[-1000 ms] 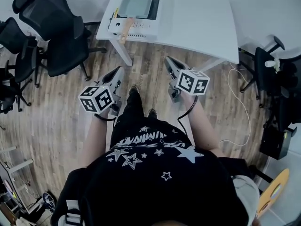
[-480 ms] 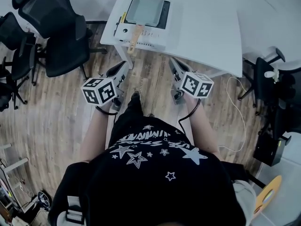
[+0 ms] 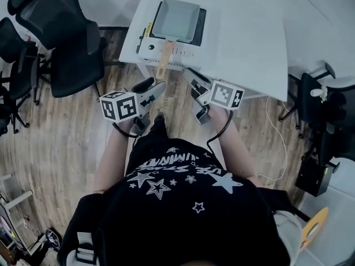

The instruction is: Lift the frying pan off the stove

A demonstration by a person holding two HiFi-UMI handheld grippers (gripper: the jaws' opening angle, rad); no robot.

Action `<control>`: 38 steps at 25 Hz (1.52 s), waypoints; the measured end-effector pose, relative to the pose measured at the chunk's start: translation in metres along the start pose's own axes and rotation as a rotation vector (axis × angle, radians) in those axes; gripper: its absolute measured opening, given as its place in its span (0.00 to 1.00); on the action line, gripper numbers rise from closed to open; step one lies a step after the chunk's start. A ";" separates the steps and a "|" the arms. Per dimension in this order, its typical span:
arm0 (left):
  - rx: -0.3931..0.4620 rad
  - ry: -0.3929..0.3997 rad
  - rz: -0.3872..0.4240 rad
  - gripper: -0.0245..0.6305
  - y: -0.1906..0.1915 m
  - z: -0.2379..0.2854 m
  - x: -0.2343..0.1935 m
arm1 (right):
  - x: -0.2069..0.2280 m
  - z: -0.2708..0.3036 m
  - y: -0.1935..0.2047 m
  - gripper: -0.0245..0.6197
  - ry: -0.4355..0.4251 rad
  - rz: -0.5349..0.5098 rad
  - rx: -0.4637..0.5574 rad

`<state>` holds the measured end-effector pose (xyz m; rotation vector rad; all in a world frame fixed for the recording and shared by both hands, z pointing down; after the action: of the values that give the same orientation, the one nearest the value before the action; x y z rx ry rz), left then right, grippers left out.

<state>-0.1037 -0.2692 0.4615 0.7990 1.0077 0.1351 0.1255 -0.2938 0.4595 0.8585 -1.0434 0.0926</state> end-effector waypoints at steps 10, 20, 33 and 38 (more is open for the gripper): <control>-0.076 0.090 -0.197 0.42 -0.022 0.023 -0.031 | 0.017 0.055 -0.012 0.37 -0.070 0.259 -0.077; -0.164 0.135 -0.217 0.40 -0.031 0.049 -0.046 | 0.022 0.097 -0.017 0.37 -0.067 0.299 -0.137; -0.230 0.210 -0.269 0.25 -0.031 0.065 -0.045 | 0.032 0.115 -0.015 0.25 -0.072 0.344 -0.163; -0.226 0.216 -0.275 0.24 -0.029 0.066 -0.046 | 0.034 0.115 -0.012 0.25 -0.099 0.357 -0.134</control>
<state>-0.0837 -0.3459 0.4929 0.4405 1.2717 0.0980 0.0666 -0.3887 0.5045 0.5535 -1.2734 0.2796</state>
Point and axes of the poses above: the fingertips, and each gripper's own axes: z forward along the fingers, x to its right, y out of its underside, the point moved 9 cm from there along -z, backward along the fingers, and after that the axes turned 2 degrees about x, right-handed, at the moved point
